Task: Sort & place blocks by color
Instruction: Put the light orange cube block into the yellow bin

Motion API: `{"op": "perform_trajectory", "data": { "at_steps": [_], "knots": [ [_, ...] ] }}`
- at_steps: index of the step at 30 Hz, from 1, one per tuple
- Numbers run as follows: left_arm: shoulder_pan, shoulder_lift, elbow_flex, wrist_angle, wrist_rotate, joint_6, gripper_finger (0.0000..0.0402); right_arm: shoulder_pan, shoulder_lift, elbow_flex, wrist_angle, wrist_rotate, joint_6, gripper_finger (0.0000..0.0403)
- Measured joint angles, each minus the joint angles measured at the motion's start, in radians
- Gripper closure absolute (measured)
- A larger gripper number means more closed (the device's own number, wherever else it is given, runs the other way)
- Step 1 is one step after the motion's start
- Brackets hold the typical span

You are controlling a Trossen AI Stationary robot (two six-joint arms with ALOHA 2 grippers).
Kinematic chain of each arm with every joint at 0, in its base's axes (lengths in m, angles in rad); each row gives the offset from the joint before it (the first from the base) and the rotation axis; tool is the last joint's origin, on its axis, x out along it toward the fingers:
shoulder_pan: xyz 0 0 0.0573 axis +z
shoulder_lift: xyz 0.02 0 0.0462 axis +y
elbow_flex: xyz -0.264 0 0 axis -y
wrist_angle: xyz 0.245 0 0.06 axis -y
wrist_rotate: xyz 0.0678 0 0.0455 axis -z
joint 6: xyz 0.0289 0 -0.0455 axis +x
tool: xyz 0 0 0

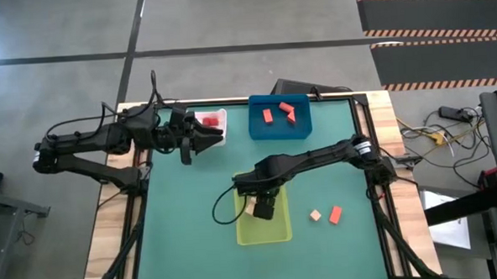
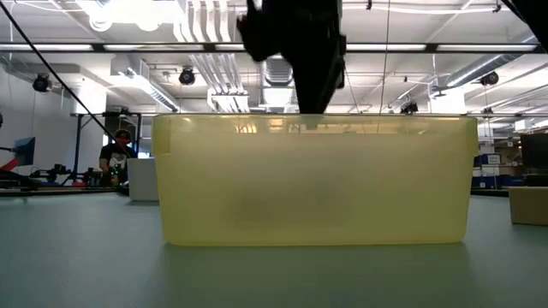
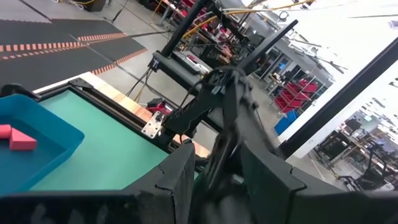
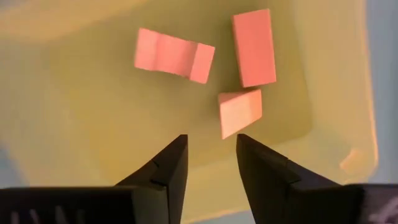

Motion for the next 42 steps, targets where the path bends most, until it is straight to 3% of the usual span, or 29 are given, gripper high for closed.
{"op": "perform_trajectory", "data": {
  "at_steps": [11,18,25,33,42],
  "knots": [
    [0.0,-0.001,-0.007,-0.002,0.0,-0.006,0.0285,0.047,-0.221,-0.115,0.019,-0.019,0.294,0.027],
    [0.0,-0.001,-0.008,-0.001,0.001,-0.006,0.0286,0.103,-0.339,-0.294,0.028,-0.027,0.463,0.0264],
    [0.0,-0.001,-0.008,-0.001,0.001,-0.007,0.0285,0.166,-0.437,-0.518,0.097,-0.044,0.632,0.0227],
    [0.0,-0.001,-0.008,0.0,0.001,-0.007,0.0285,0.22,-0.471,-0.727,0.199,-0.062,0.723,0.0194],
    [0.0,-0.001,-0.008,0.0,0.001,-0.007,0.0285,0.236,-0.47,-0.87,0.339,-0.125,0.766,0.0186]
  ]
}}
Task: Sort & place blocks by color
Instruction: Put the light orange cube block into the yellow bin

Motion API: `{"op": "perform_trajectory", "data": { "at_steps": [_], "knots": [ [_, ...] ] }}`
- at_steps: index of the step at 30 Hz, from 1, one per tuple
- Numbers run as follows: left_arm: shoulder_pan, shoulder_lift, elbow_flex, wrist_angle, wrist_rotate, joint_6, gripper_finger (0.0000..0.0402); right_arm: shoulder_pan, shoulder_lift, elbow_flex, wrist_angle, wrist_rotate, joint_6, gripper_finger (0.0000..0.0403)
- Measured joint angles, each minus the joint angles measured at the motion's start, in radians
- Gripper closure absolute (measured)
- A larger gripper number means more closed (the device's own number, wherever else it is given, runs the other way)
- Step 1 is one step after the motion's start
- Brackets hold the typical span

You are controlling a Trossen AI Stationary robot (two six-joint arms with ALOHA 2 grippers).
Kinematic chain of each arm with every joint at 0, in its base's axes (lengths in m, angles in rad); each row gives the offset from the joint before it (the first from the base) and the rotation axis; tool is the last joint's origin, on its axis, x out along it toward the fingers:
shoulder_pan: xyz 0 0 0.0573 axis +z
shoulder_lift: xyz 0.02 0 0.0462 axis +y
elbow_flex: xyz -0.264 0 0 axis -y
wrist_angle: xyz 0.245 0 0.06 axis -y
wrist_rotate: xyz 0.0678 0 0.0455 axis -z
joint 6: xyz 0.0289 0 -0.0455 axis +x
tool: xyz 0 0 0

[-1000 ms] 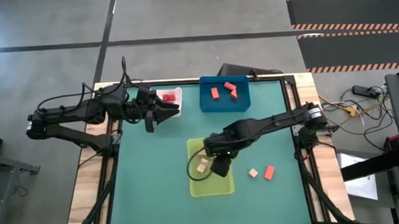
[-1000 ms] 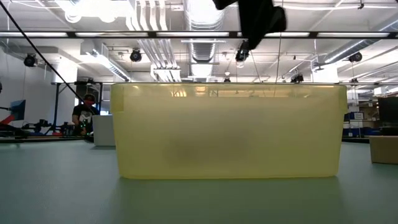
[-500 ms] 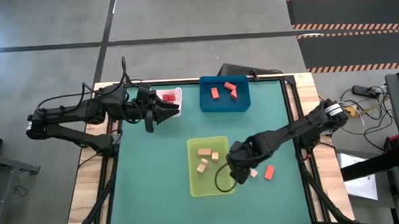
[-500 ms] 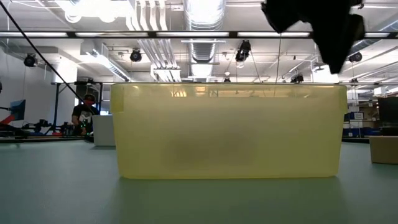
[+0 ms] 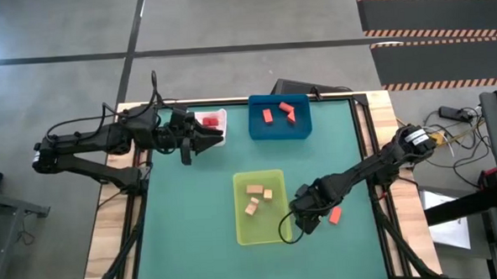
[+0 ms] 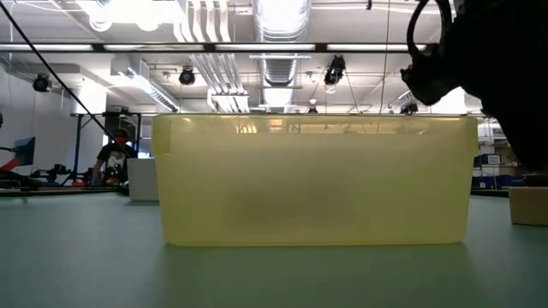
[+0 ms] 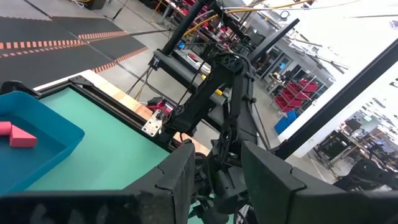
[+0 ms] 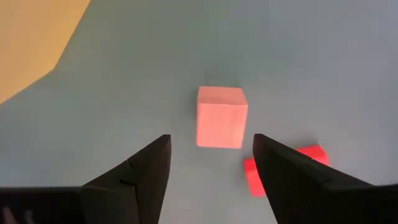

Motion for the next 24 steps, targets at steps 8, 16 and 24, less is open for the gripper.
{"op": "perform_trajectory", "data": {
  "at_steps": [8,16,24],
  "knots": [
    [0.0,0.0,0.0,0.0,0.0,0.0,0.0285,0.002,0.0,-0.069,0.068,-0.005,0.035,0.0186],
    [0.0,0.0,0.0,0.0,0.0,0.0,0.0285,0.002,0.0,-0.121,0.138,0.006,0.027,0.0188],
    [0.0,0.0,0.0,0.0,-0.02,0.0,0.0285,0.002,0.0,-0.171,0.2,0.01,0.022,0.0231]
  ]
}}
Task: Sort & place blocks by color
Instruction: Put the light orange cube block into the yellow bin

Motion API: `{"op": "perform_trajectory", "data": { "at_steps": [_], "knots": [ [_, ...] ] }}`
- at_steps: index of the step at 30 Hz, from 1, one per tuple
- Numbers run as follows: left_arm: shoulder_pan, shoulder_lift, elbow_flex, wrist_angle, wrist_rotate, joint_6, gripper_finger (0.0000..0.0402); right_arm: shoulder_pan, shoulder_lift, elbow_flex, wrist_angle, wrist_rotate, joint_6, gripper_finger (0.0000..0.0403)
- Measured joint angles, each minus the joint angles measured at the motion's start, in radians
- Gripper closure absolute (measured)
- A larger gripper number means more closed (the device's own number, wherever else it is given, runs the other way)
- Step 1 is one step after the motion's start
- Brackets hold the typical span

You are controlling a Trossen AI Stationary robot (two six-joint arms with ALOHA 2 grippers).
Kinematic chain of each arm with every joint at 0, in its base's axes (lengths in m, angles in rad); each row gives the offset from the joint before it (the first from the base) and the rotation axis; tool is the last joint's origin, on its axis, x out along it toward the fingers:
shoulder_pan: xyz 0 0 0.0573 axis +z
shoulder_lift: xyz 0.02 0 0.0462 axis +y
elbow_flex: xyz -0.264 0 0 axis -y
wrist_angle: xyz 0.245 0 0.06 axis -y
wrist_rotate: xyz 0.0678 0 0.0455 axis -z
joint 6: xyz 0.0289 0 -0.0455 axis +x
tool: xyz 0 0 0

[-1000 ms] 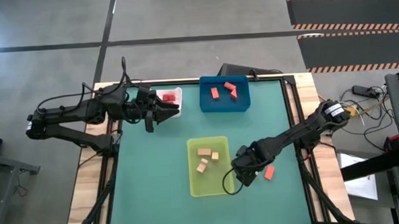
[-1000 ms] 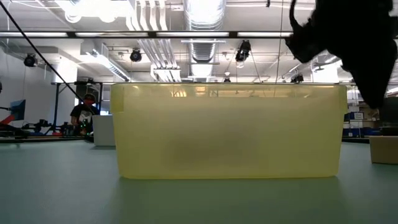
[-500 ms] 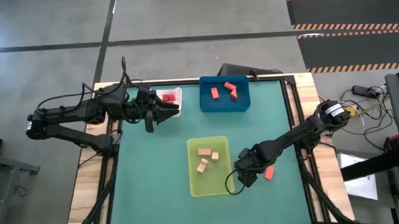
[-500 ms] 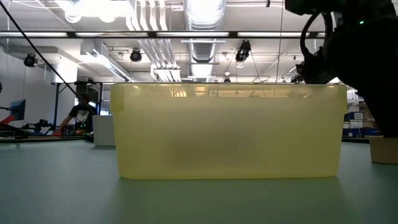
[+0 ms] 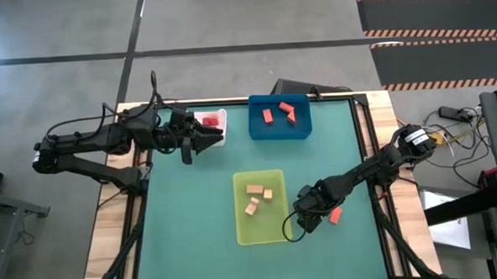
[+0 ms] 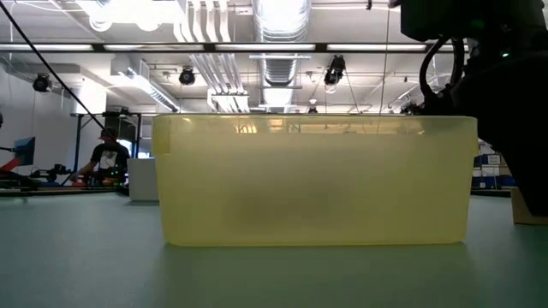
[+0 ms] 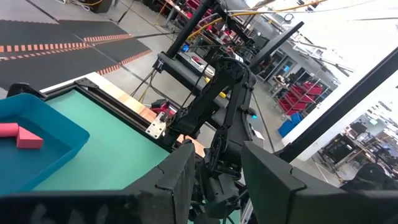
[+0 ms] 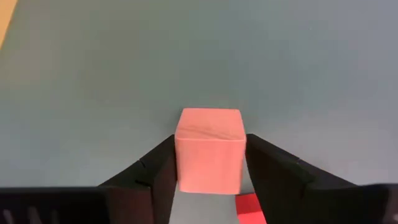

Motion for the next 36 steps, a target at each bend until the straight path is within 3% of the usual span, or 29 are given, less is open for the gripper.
{"op": "perform_trajectory", "data": {
  "at_steps": [7,19,29,36],
  "knots": [
    [0.0,0.0,0.0,0.0,-0.005,0.0,0.0285,0.0,0.0,-0.001,0.006,0.001,0.002,0.028],
    [0.0,0.0,0.0,0.0,-0.006,-0.001,0.0285,0.0,-0.04,-0.001,0.002,0.011,-0.005,0.028],
    [0.0,0.0,0.0,0.002,-0.006,-0.002,0.0285,0.0,-0.219,0.002,-0.009,0.117,0.094,0.028],
    [0.0,0.0,0.0,0.003,-0.006,-0.002,0.0285,-0.004,-0.291,0.151,-0.181,0.225,0.106,0.028]
  ]
}}
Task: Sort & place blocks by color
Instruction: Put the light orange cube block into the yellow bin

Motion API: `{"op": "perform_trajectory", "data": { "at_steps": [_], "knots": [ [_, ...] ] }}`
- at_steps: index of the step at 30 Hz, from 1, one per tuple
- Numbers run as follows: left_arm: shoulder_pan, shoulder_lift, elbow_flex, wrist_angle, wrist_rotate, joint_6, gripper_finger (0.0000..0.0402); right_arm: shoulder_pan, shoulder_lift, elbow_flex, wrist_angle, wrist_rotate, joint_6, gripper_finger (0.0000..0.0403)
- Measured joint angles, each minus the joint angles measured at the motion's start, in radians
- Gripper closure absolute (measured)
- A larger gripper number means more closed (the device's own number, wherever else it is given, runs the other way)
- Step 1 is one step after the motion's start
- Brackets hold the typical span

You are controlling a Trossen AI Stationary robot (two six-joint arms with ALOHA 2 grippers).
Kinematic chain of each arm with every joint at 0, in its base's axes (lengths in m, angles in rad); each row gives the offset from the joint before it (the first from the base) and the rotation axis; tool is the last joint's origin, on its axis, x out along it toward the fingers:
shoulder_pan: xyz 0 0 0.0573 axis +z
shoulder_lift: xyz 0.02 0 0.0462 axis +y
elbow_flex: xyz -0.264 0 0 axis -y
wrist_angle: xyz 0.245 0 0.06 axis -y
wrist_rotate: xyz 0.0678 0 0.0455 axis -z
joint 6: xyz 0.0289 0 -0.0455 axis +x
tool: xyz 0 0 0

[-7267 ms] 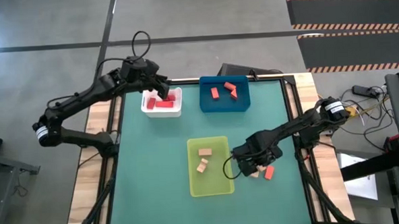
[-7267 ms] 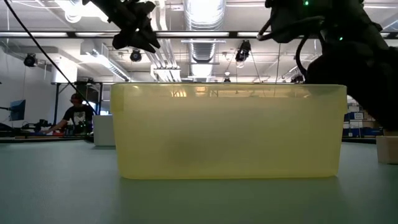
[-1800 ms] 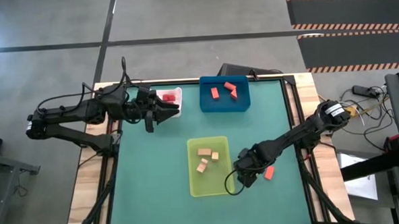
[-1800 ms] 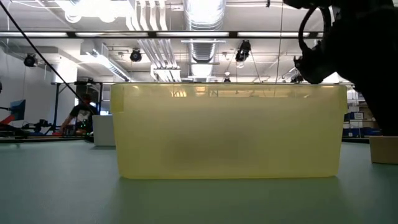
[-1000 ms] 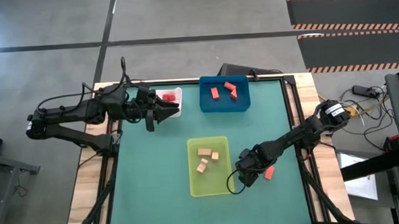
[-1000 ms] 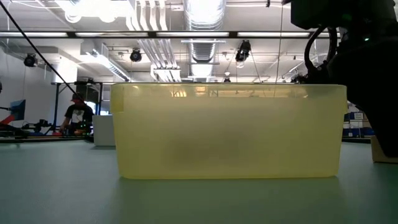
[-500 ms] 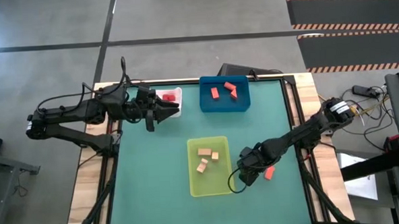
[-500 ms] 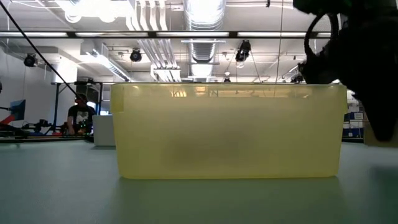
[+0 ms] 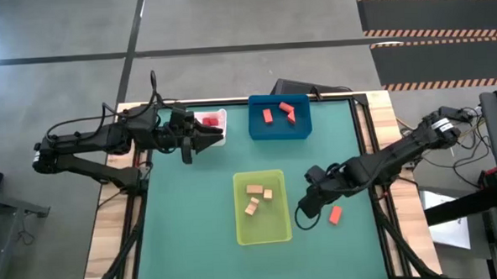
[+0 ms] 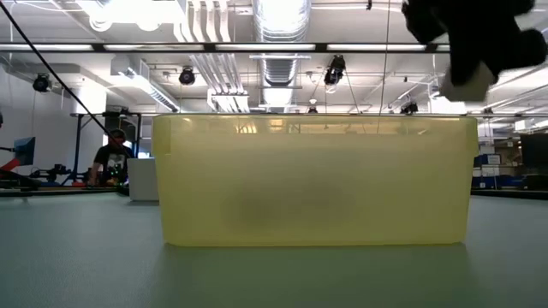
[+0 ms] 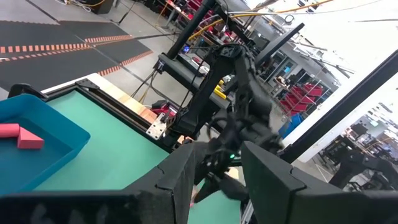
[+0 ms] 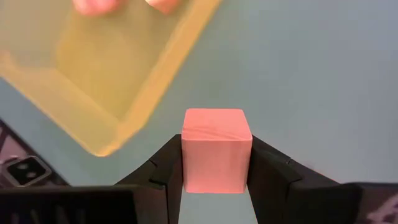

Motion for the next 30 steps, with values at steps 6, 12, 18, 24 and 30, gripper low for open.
{"op": "perform_trajectory", "data": {
  "at_steps": [6,12,18,24,30],
  "knots": [
    [0.0,0.0,0.0,0.0,0.0,0.001,0.0285,-0.032,0.063,0.197,-0.108,0.024,-0.102,0.028],
    [0.0,0.0,0.0,0.0,0.0,0.004,0.0285,-0.062,0.205,0.396,-0.176,0.023,-0.254,0.028],
    [-0.001,0.0,0.0,0.0,0.0,0.001,0.0285,-0.089,0.358,0.592,-0.22,-0.01,-0.417,0.028],
    [-0.003,0.0,0.0,-0.001,0.0,0.0,0.0285,-0.107,0.513,0.771,-0.223,-0.052,-0.556,0.028],
    [-0.017,-0.002,0.0,0.0,0.001,0.0,0.0285,-0.108,0.67,0.937,-0.311,-0.07,-0.665,0.028]
  ]
}}
